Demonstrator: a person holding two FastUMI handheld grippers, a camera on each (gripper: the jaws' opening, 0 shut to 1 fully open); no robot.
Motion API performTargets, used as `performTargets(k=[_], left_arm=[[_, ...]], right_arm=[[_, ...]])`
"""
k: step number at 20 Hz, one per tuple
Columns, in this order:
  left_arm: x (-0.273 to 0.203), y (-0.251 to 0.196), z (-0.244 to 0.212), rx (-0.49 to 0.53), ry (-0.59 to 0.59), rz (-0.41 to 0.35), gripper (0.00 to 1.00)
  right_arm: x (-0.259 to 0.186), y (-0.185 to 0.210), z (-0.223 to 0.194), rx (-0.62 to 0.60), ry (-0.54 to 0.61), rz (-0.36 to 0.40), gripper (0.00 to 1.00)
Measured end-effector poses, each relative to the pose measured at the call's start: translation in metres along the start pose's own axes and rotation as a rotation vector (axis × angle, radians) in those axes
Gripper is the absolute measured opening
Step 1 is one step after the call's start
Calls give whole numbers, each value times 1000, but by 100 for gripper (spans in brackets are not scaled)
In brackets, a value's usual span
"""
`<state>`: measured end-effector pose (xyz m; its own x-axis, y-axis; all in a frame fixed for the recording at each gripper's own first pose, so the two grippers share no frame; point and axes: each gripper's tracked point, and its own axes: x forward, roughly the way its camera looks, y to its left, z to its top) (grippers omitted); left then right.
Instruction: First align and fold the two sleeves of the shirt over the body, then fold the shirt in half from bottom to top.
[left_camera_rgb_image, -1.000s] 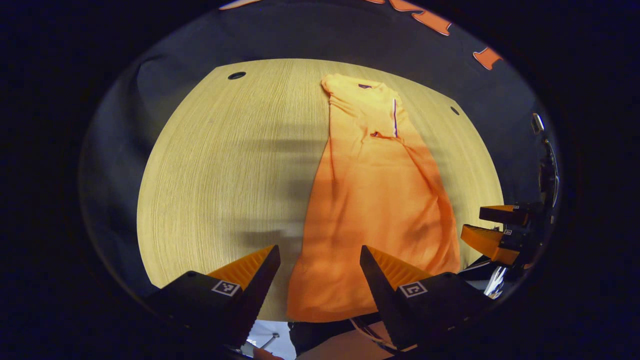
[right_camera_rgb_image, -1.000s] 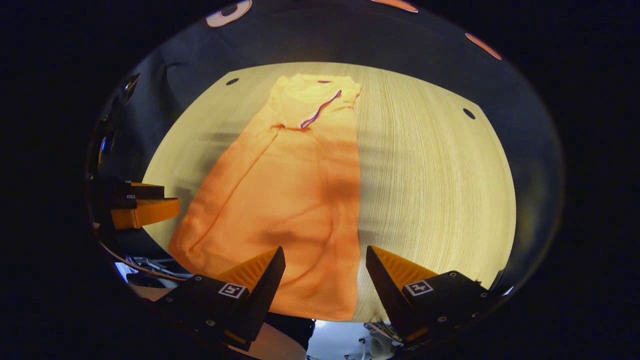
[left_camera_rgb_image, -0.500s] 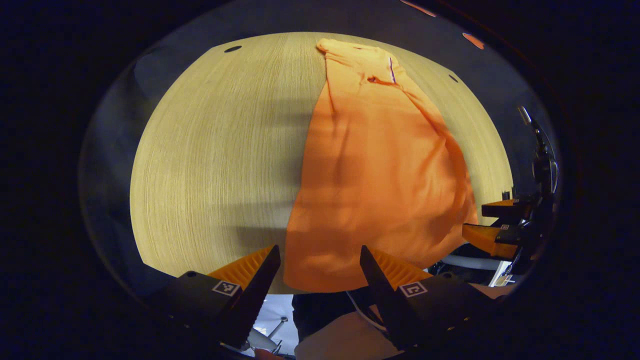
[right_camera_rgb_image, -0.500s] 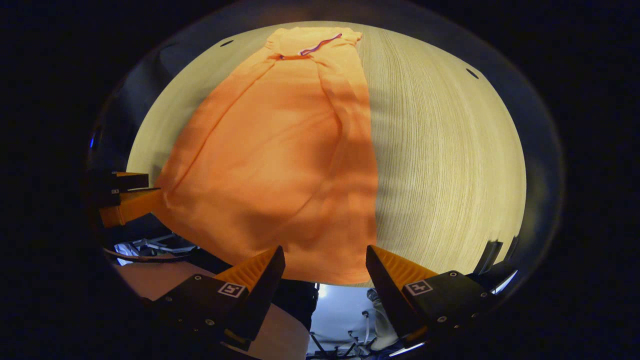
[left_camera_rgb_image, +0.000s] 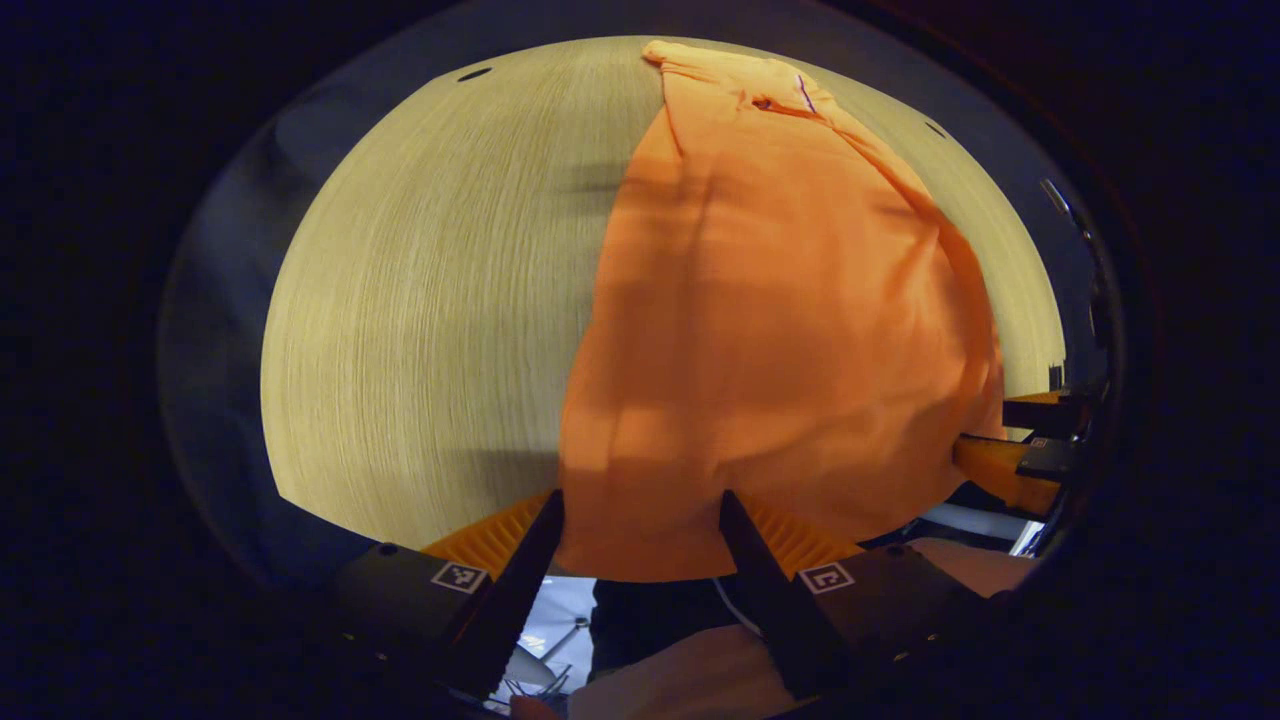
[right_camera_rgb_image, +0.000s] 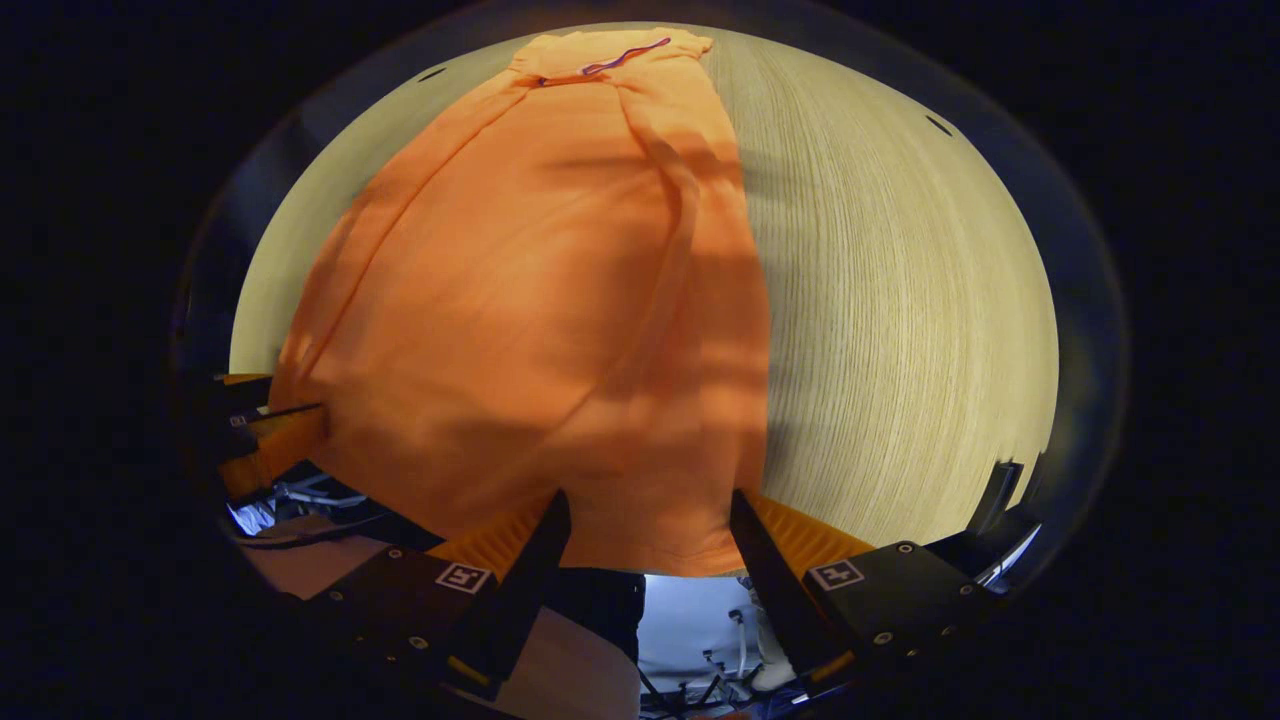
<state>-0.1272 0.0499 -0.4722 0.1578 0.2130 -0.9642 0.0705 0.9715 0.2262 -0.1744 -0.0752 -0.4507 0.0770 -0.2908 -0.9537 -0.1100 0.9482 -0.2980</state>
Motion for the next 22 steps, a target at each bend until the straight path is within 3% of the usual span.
performTargets(k=[9, 10, 11, 13, 14, 15, 16, 18, 19, 22], left_arm=[[-1, 1, -1, -21, -48, -2, 98], [-2, -2, 3, -21, -71, -3, 93], [-1, -3, 5, -19, -84, -5, 72], [2, -9, 5, 2, -92, -14, 43], [-1, -12, 9, 0, -118, -28, 42], [3, -13, 9, -3, -113, -28, 24], [3, -13, 10, -12, -129, -39, 6], [2, -13, 9, -51, -130, -69, 2], [2, -12, 7, -60, -118, -70, 1], [-8, -7, 15, -39, -144, -42, 1]], right_arm=[[1, 0, 1, 0, -58, 1, 98], [1, -2, 2, 3, -59, 1, 86], [0, -3, 0, 10, -62, 0, 78], [0, -5, -1, 17, -64, 4, 52], [-2, -3, -1, 42, -75, 28, 33], [-1, 0, -2, 57, -71, 51, 14], [-1, 0, -1, 67, -75, 62, 10], [-2, -1, 13, 90, -88, 83, 6], [-2, 2, -2, 86, -69, 103, 1], [-11, 4, 3, 137, -64, 153, 0]])
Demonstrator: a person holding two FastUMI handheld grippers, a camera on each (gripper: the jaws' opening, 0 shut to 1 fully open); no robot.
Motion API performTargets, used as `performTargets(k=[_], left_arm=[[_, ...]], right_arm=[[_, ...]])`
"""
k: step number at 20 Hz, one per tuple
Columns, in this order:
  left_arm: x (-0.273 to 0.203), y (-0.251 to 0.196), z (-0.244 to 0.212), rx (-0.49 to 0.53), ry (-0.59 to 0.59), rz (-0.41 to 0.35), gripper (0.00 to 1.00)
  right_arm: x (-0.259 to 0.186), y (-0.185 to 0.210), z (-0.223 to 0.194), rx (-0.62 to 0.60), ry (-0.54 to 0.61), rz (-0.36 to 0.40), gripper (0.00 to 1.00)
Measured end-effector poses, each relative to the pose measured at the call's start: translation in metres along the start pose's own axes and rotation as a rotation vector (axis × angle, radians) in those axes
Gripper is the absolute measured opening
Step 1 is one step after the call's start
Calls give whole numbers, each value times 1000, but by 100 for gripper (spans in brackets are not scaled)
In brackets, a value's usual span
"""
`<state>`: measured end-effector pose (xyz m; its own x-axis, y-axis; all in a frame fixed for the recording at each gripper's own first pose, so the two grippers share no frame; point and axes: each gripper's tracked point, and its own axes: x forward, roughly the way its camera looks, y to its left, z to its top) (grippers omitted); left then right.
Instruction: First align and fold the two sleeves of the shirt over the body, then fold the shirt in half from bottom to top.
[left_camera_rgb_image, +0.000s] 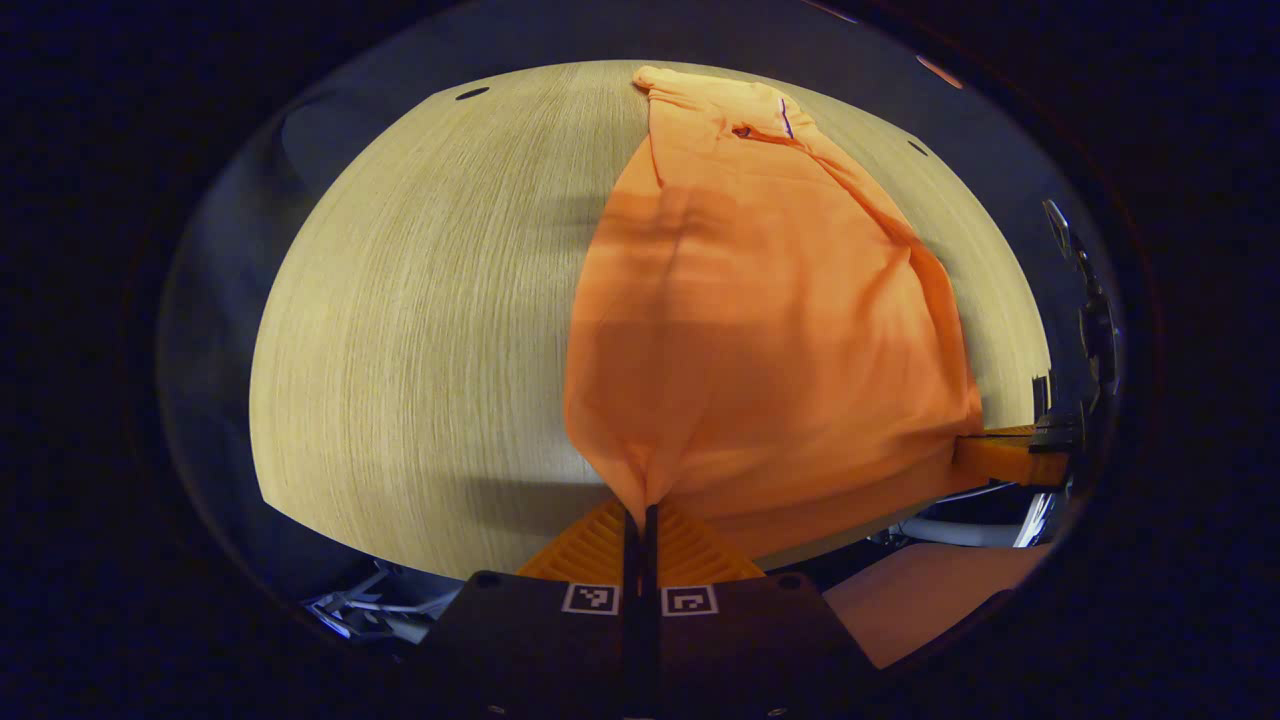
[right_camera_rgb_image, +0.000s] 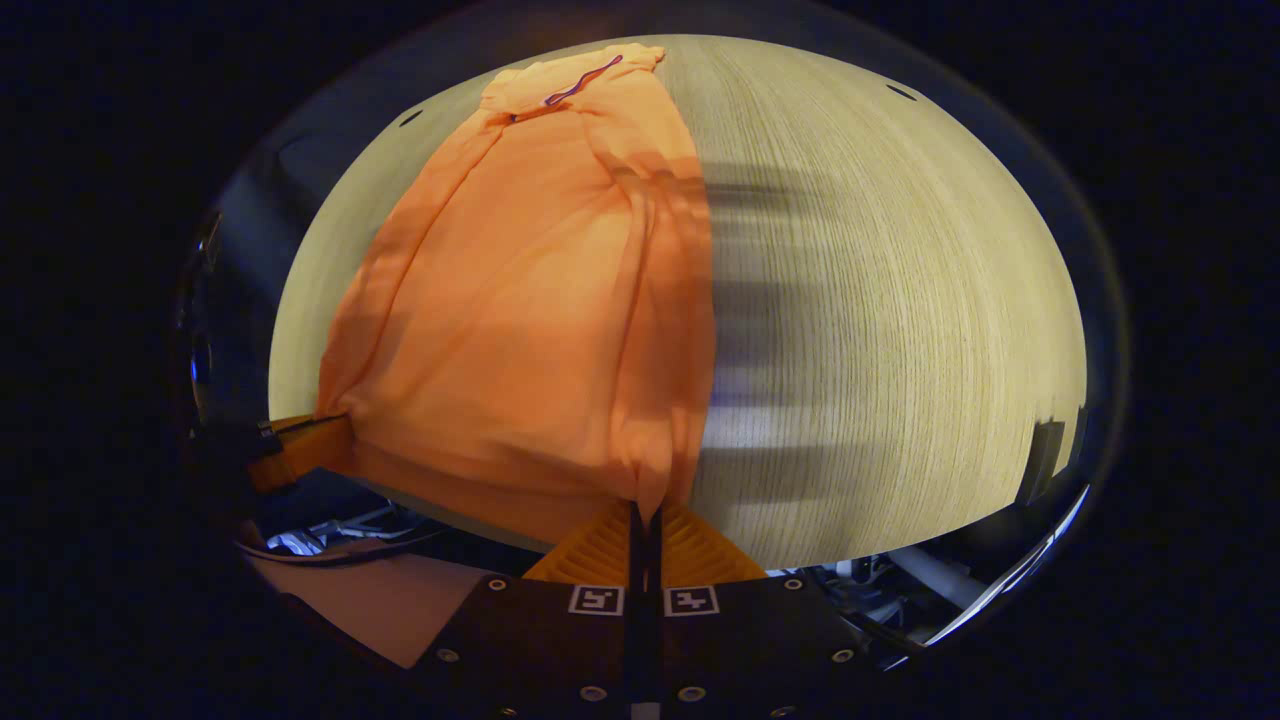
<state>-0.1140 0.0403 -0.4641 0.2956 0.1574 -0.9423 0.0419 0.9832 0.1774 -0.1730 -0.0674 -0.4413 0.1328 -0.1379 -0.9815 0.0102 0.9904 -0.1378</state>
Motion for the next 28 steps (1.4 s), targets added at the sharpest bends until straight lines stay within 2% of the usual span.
performTargets(k=[5, 10, 14, 19, 24, 25, 27, 28], left_arm=[[-31, -9, 46, -26, -83, -41, 1], [-57, 4, 125, 67, -224, -10, 1], [-76, 14, 193, 70, -324, -4, 1], [-103, 19, 282, 61, -432, -18, 1], [-139, 32, 360, 71, -519, -26, 1], [-100, 14, 382, 75, -532, -26, 1], [-115, 26, 413, 66, -540, -31, 1], [-107, 26, 429, 56, -537, -36, 1]], right_arm=[[-27, 0, 46, -99, -95, -12, 0], [-62, 3, 110, -166, -216, -13, 0], [-87, 10, 170, -173, -323, 7, 0], [-123, 8, 242, -179, -444, -4, 0], [-139, 3, 315, -156, -526, -16, 0], [-140, 4, 324, -149, -538, -20, 0], [-137, 2, 349, -131, -553, -26, 0], [-134, 0, 361, -117, -555, -29, 0]])
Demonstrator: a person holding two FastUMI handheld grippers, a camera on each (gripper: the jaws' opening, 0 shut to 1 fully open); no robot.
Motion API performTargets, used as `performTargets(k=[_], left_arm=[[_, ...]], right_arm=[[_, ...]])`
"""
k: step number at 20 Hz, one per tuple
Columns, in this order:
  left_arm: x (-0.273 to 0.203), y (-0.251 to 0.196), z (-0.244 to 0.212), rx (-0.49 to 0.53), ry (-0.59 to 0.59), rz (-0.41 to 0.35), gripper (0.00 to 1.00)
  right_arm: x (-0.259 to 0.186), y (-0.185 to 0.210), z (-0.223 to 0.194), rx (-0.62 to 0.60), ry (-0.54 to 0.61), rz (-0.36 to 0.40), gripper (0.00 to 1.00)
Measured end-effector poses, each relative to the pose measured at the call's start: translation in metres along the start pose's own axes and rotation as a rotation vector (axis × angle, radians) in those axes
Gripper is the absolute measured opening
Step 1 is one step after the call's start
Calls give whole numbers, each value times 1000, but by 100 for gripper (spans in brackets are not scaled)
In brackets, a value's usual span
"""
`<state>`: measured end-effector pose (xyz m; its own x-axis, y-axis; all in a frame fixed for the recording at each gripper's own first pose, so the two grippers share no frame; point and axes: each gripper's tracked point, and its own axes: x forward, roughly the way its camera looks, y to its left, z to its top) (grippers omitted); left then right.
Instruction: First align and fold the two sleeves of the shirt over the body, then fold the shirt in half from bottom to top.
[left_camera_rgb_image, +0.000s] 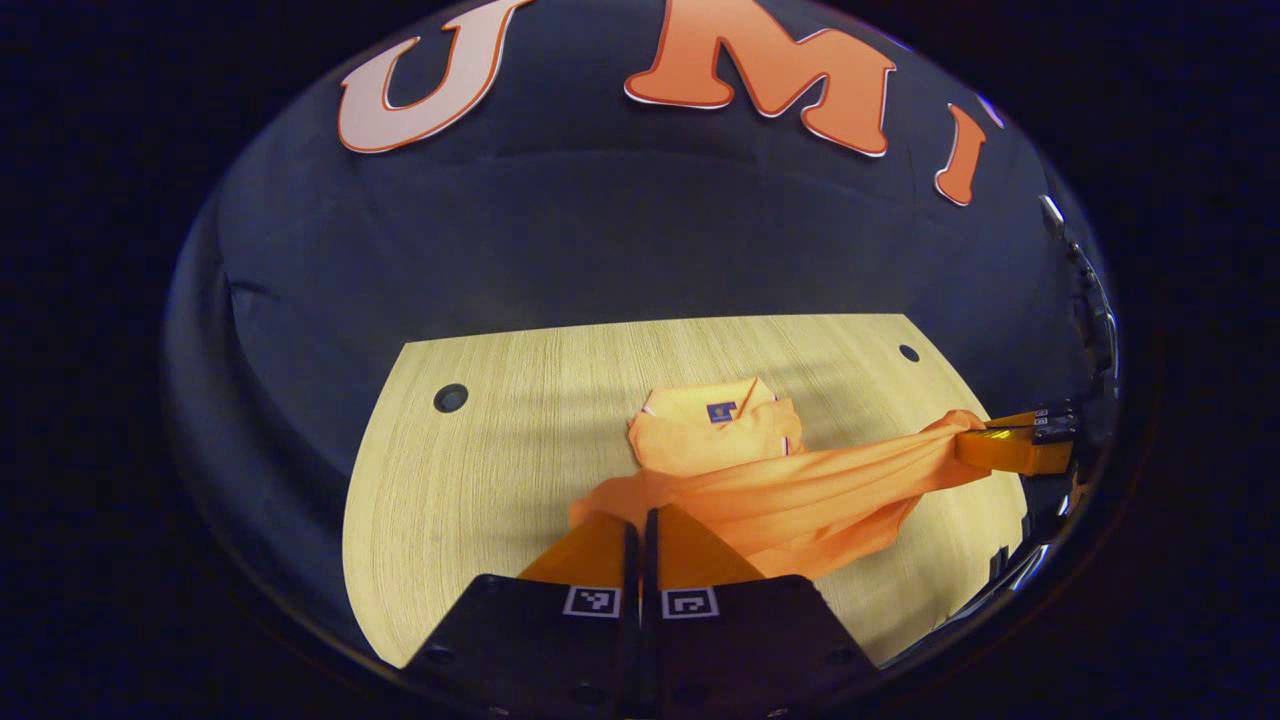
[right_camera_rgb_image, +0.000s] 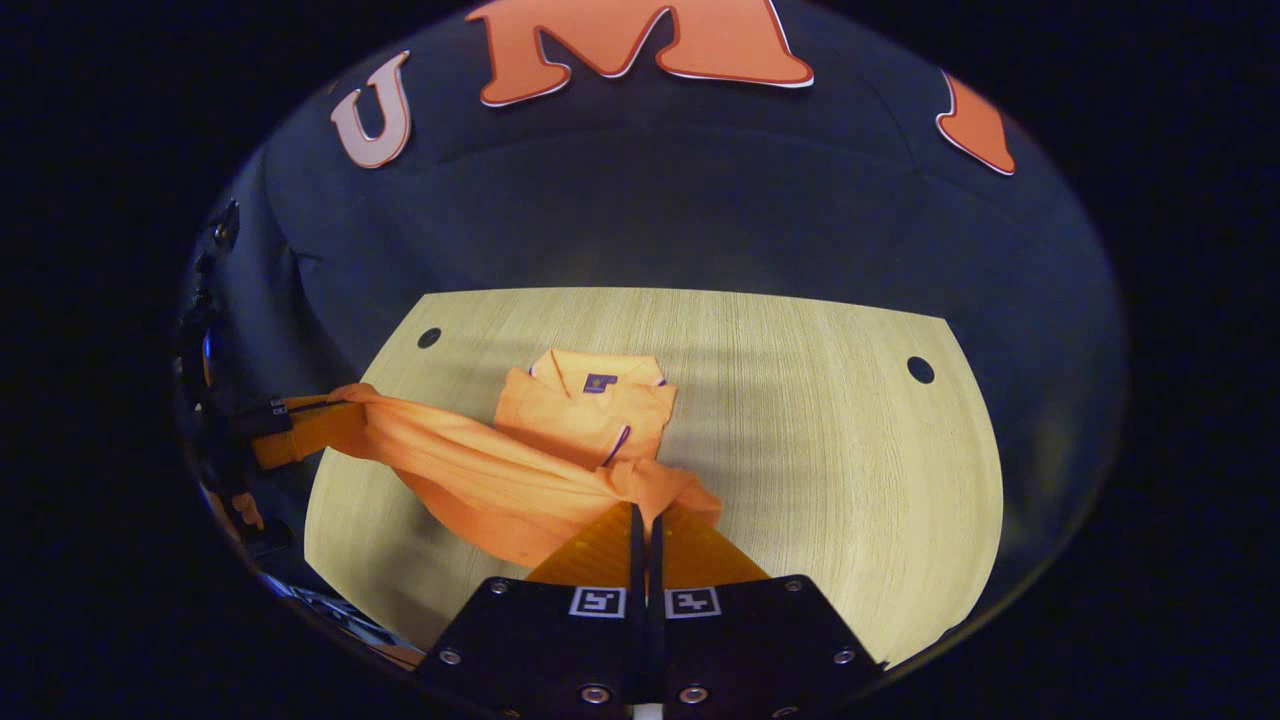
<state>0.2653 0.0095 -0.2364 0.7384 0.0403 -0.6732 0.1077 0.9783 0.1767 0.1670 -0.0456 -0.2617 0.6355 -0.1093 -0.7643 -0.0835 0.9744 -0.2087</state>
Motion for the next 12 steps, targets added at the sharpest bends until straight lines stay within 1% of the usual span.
performTargets(k=[4, 7, 10, 12], left_arm=[[44, 7, 24, -13, 14, 1, 1], [78, 13, 35, 5, 29, 12, 1], [111, 21, 20, 44, 99, 48, 0], [128, 20, 10, 35, 141, 48, 1]], right_arm=[[41, -10, 33, 55, 1, -9, 0], [72, -13, 45, 76, 12, -13, 0], [101, -10, 44, 113, 48, 13, 0], [118, -10, 42, 124, 69, 13, 1]])
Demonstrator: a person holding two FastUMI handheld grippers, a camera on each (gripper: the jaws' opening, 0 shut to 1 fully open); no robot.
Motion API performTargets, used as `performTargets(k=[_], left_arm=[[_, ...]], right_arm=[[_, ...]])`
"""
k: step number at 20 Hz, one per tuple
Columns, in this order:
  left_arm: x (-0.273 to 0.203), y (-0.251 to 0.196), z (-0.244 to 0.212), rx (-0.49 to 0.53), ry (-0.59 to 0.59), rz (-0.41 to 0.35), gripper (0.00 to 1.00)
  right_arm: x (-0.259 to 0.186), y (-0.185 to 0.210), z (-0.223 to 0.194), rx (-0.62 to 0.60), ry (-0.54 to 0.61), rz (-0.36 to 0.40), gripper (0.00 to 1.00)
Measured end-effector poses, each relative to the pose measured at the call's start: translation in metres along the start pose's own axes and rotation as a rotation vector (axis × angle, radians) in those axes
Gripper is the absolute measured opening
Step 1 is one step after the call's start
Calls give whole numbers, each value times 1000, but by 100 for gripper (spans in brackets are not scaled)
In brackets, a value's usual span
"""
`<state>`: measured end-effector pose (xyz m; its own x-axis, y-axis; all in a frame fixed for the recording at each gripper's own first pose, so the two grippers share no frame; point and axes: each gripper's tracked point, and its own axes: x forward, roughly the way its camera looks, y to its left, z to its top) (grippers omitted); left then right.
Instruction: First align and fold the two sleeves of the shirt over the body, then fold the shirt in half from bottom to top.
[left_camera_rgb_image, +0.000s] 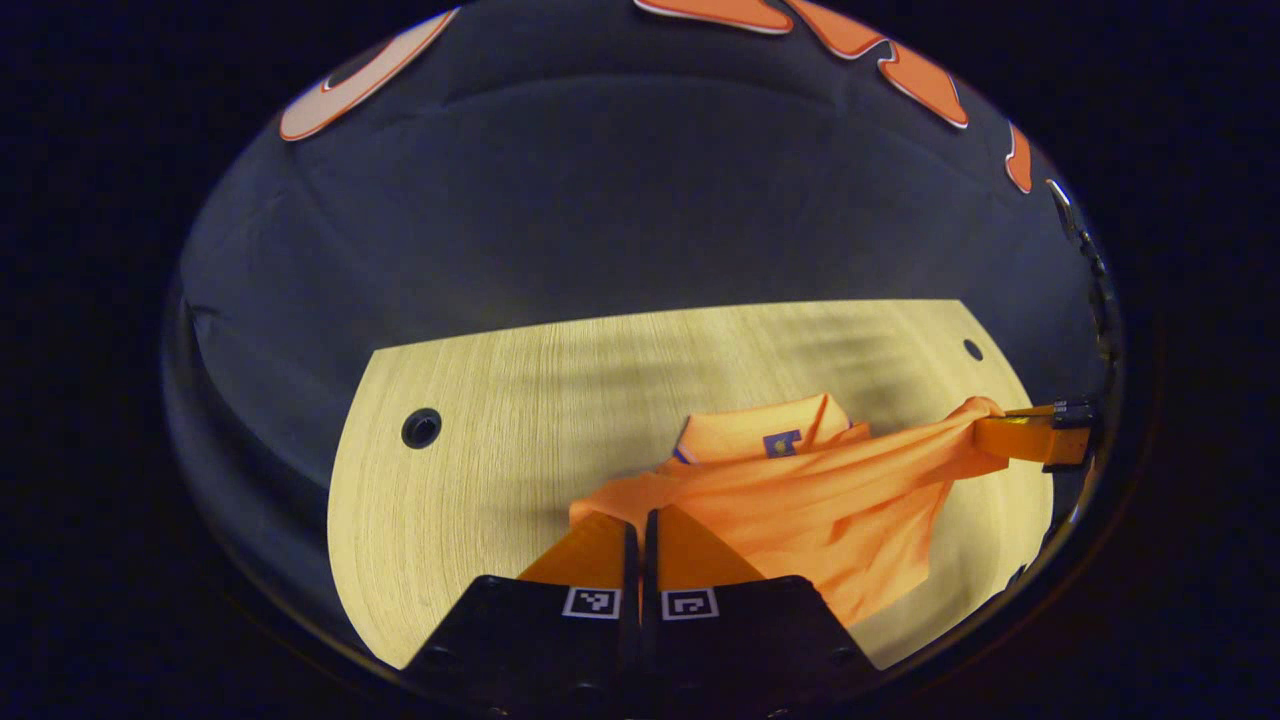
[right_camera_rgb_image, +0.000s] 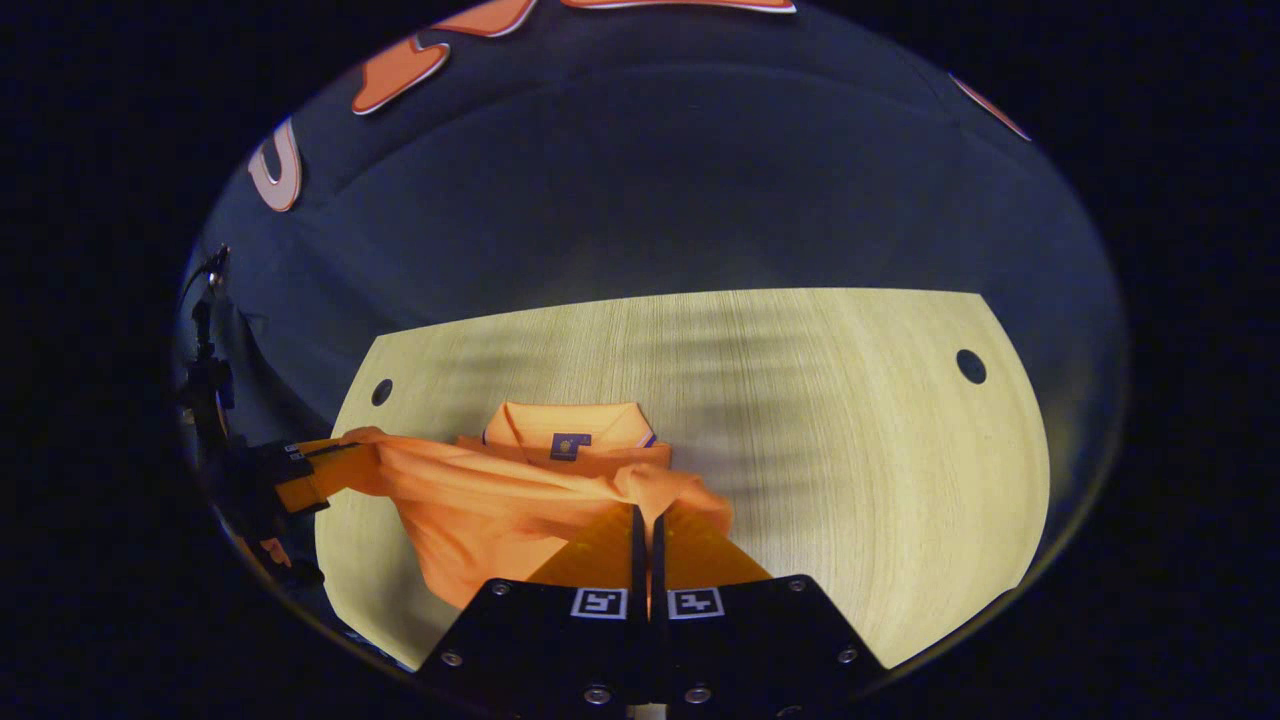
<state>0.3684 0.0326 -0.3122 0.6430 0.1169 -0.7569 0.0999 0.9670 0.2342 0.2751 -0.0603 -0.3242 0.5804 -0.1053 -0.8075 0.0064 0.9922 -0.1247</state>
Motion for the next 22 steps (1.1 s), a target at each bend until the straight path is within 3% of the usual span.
performTargets(k=[3, 4, 6, 7, 10, 17, 22], left_arm=[[9, 8, -7, -23, 5, 12, 4], [11, 9, -8, -21, 3, 11, 4], [20, 15, -7, -29, -2, 23, 19], [18, 14, -8, -33, 0, 18, 22], [21, 23, -1, -23, -35, 69, 97], [-32, 19, 38, -14, -181, 82, 99], [-106, 19, 67, -45, -349, 94, 99]], right_arm=[[15, -7, -2, 4, 13, -19, 4], [19, -10, 0, 9, 14, -28, 10], [27, -10, -2, 27, 21, -22, 15], [30, -11, -2, 32, 22, -23, 22], [29, -16, 2, 15, -1, -49, 100], [-14, 4, 18, 3, -84, -12, 100], [-76, 18, 35, -62, -232, -17, 99]])
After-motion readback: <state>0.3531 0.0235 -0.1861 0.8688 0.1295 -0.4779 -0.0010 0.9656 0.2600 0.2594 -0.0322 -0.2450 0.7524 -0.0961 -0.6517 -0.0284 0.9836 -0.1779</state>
